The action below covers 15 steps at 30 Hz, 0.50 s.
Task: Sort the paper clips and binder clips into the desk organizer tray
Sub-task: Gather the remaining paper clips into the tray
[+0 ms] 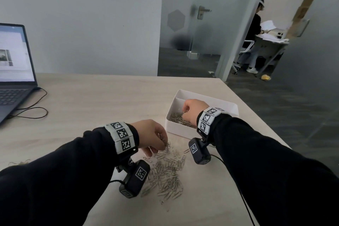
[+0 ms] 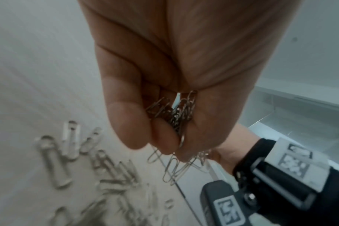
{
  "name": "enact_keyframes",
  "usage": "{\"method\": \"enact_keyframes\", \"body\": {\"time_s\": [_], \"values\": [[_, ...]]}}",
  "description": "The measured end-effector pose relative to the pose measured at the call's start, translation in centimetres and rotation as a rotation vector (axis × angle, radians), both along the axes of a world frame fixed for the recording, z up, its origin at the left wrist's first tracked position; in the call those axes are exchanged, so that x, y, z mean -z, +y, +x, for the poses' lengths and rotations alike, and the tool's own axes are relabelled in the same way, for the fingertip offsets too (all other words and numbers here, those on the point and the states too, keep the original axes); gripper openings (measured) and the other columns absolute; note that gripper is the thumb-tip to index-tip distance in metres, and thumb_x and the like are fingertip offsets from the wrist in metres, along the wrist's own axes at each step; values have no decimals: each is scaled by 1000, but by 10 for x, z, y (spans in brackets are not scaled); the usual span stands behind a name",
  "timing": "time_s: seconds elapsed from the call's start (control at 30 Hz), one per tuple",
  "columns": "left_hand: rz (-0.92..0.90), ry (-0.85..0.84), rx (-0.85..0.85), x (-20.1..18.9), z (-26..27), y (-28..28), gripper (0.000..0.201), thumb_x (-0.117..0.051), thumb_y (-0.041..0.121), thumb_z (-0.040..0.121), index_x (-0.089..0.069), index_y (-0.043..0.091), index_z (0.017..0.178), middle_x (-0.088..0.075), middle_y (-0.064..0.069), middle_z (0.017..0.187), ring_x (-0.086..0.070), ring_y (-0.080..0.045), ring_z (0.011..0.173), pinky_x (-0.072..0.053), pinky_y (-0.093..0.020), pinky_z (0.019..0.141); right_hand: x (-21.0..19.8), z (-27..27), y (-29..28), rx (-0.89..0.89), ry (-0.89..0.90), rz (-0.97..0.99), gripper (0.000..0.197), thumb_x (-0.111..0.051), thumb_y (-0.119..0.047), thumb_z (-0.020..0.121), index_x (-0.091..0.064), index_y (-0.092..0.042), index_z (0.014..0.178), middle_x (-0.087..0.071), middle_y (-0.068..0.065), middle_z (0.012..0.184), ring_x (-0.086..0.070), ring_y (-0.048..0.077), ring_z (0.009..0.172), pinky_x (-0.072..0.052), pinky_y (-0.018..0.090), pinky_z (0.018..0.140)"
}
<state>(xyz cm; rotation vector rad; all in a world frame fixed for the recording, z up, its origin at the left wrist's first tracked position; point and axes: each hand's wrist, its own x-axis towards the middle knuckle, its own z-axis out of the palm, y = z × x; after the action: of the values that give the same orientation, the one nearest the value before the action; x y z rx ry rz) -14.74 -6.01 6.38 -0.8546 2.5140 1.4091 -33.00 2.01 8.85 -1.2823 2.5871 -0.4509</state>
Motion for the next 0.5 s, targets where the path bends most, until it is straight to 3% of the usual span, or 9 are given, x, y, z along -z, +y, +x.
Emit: {"method": "enact_keyframes", "body": {"time_s": [0.17,0.23,0.3,0.37,0.4,0.5], "values": [[8,108,-80,-18,-23,-12,11,-70,1,80,-68,11,82,-64,-5,64,-62,-11,53,-59,-28,54,9,-6,9,-53,-25,-46,32,-62,-17,86,-64,-26,117,-65,-6,117,-60,16,103,-40,20,79],[13,133,-121,-27,-38,-16,10,-73,3,80,-69,11,84,-64,-6,64,-62,-13,54,-61,-29,58,9,-7,21,-49,-84,-146,35,-58,-13,87,-65,-27,118,-64,-7,115,-61,15,97,-45,22,78],[6,150,-148,-33,-55,-19,13,-78,7,77,-69,12,86,-66,-6,66,-62,-14,57,-62,-30,62,11,-9,34,-13,-131,-238,33,-55,-12,87,-67,-30,112,-65,-9,109,-61,11,81,-47,24,71],[-18,166,-180,-36,-72,-21,19,-83,9,73,-69,12,87,-67,-6,67,-63,-14,57,-61,-28,58,16,-12,46,11,-185,-287,31,-56,-14,86,-67,-33,107,-67,-9,103,-61,8,75,-49,24,71],[-28,177,-196,-37,-80,-21,20,-84,8,72,-69,12,85,-67,-7,67,-64,-16,57,-61,-29,57,19,-13,52,13,-213,-296,29,-58,-15,85,-68,-33,106,-68,-7,103,-62,8,78,-51,25,74],[-54,207,-218,-34,-100,-17,14,-78,3,72,-69,12,78,-69,-11,64,-66,-26,62,-62,-46,71,25,-13,67,6,-264,-300,28,-62,-21,83,-68,-32,108,-68,-7,107,-64,10,95,-52,31,90]]}}
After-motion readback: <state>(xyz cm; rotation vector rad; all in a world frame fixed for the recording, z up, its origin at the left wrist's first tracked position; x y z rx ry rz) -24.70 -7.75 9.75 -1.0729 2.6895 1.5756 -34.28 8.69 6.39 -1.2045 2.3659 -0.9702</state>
